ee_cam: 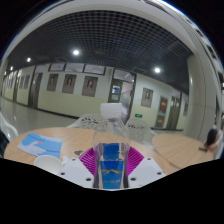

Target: Pour water

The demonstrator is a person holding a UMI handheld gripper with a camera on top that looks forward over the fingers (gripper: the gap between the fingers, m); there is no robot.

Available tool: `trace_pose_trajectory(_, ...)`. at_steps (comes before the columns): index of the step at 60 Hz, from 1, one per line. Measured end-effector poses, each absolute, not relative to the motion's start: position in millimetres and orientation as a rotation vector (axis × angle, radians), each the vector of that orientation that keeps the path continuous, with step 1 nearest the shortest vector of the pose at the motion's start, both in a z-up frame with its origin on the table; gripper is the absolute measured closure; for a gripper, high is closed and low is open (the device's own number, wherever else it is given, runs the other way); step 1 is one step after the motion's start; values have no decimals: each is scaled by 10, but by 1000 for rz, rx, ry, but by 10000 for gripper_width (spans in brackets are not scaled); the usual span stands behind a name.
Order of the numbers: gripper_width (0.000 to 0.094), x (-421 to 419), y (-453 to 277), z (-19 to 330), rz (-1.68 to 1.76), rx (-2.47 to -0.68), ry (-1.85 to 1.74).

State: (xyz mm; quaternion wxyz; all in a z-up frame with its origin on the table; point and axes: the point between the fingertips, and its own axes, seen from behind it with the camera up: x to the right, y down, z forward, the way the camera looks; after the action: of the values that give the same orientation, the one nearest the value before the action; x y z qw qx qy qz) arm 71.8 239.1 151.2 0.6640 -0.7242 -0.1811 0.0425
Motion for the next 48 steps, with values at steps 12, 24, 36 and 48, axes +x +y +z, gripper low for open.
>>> trace_pose_trajectory(12, 610, 661, 2538, 1226, 239, -1651, -345)
trace_pose_trajectory(24, 604, 686, 2579, 970, 267, -1681, -350)
trace_pose_trajectory(36, 485, 823, 2556, 937, 283, -1674, -341)
trace_pose_trajectory(48, 96, 752, 2319, 993, 299, -1700, -431)
